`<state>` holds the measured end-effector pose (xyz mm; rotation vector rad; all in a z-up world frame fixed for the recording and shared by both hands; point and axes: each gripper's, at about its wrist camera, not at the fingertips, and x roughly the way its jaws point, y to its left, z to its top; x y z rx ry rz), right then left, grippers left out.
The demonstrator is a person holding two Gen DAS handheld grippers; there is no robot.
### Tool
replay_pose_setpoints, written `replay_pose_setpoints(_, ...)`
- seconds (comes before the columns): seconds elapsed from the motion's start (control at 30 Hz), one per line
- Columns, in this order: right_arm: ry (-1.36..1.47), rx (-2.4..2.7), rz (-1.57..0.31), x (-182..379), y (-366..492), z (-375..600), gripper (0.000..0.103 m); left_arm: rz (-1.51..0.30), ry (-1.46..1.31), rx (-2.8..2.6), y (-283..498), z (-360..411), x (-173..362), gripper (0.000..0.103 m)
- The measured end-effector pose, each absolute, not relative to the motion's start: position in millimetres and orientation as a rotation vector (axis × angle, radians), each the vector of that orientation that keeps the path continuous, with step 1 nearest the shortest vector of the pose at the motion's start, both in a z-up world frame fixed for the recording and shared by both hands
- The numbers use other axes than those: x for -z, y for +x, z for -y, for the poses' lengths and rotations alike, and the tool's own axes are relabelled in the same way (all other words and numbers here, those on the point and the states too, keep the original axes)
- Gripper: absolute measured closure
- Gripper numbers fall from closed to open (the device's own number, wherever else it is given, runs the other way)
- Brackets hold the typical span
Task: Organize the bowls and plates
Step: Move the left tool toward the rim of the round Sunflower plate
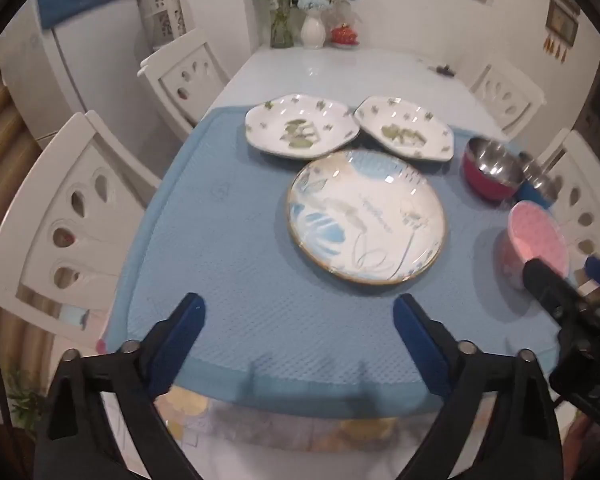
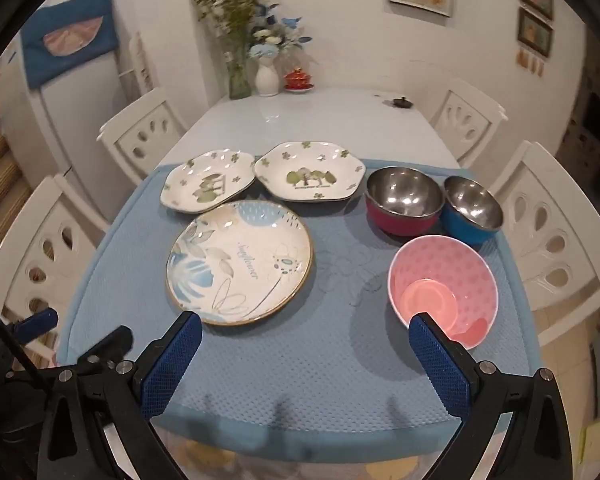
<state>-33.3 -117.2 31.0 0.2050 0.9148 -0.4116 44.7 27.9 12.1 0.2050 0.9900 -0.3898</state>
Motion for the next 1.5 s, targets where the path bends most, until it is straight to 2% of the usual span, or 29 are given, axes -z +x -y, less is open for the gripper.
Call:
replay_pose_setpoints(0.23, 0.229, 0.49, -0.892, -34.9, -32.4, 115.6, 0.0, -0.974, 0.138, 0.412, 65.8, -30.1, -12.4, 0.01)
replay_pose_setpoints(0.5, 0.216, 0.513, -0.916, -25.4, -16.4, 108.0, 0.0, -0.873, 0.241, 0.384, 76.1, -30.3, -19.8, 0.01)
replay_pose_setpoints(1.5, 0.243, 0.535, -0.982, 3.4, 36.5, 103.3, 0.0, -0.952, 0.217, 0.467, 138.8, -34.9, 9.7, 0.01)
